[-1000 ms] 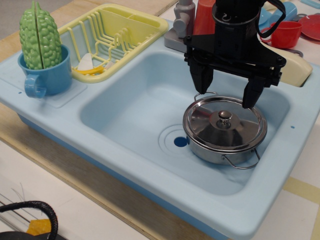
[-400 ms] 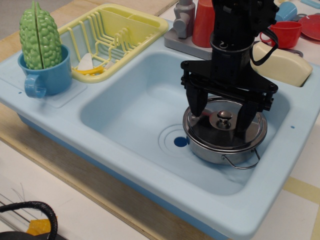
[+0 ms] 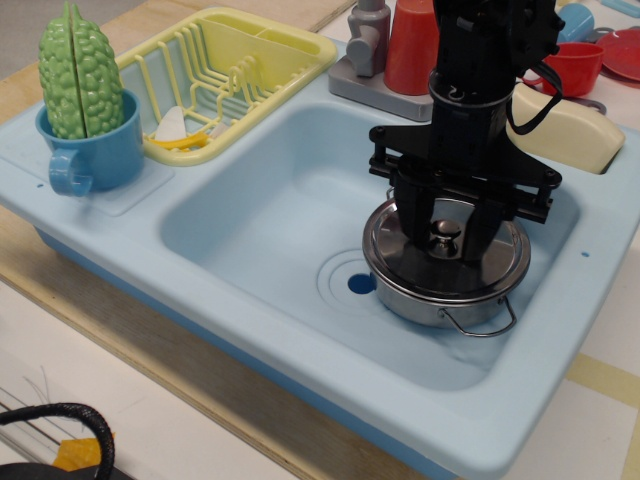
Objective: Take lid off pot or pan
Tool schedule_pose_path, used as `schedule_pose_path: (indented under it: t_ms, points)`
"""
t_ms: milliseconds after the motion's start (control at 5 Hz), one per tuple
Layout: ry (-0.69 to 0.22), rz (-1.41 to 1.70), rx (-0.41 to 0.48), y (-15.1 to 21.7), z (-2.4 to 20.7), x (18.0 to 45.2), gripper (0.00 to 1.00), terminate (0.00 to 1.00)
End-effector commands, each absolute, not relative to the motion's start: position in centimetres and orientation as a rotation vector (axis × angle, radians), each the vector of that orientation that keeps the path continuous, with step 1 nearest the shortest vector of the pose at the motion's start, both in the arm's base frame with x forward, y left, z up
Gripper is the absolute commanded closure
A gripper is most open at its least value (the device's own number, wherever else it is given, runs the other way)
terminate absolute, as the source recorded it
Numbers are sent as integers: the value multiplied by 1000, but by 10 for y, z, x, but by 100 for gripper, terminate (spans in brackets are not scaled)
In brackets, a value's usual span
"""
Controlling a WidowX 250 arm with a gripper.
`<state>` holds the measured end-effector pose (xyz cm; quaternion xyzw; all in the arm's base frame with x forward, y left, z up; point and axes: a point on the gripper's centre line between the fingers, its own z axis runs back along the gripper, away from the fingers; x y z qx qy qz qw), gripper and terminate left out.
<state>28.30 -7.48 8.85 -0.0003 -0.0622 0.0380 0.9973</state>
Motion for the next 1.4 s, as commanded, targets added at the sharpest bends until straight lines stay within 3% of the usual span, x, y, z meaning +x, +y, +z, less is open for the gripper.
schedule_pose_path:
  t_ms: [0, 400, 800, 1200]
  points:
    - [-155, 95, 2, -73, 101, 285, 100, 0]
    - [-198, 90, 74, -78, 133, 282, 100, 0]
    - [-252, 288, 135, -36, 130, 279, 100, 0]
    - [-214, 480, 218, 10, 124, 260, 100, 0]
